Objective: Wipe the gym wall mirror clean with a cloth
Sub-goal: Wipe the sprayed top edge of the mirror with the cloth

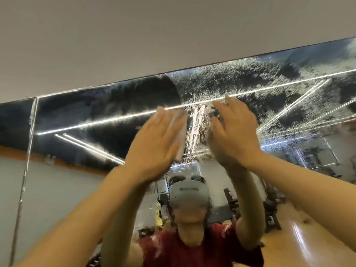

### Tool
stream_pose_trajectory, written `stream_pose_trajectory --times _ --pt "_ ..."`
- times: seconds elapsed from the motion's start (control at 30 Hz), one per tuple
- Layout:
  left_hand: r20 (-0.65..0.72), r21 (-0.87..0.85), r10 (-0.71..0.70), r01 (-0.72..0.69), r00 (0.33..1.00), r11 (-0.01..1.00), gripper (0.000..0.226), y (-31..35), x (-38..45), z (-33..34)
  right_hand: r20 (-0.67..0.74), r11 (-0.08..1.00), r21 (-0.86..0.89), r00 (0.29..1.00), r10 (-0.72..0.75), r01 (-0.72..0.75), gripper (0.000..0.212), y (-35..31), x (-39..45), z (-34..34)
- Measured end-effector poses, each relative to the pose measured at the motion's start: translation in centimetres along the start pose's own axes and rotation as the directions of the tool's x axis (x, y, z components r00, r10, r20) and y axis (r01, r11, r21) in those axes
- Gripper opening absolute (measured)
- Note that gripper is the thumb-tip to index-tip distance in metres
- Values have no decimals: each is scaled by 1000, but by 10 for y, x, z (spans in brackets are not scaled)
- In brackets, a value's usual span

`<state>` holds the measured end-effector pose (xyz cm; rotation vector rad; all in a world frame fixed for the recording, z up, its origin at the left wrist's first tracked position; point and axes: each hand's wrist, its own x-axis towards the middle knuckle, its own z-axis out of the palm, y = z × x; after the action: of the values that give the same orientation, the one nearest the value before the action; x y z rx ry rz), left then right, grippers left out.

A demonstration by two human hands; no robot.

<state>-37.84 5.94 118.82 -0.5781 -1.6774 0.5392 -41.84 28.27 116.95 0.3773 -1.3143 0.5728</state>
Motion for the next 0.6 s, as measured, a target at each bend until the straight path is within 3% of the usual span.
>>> stream_pose_trajectory --times 0.17,0.27,0.33,0.47,0.6 --pt "8 1 53 -53 999 999 59 18 -37 12 53 987 -162 999 4 4 51 36 1 -15" --pt "-2 -53 -147 147 989 988 62 2 -11 4 98 978 -206 995 0 20 59 43 -4 -15" --pt "-60 -39 -341 339 938 940 67 -21 22 -3 122 978 -208 992 11 15 62 44 -6 -14" --pt "-85 -32 -507 506 858 862 63 -44 106 -10 138 978 -210 990 20 10 62 44 -7 -12" --pt "-86 -73 -378 373 922 925 58 4 169 -5 116 978 -207 993 -2 26 59 48 -8 -9"
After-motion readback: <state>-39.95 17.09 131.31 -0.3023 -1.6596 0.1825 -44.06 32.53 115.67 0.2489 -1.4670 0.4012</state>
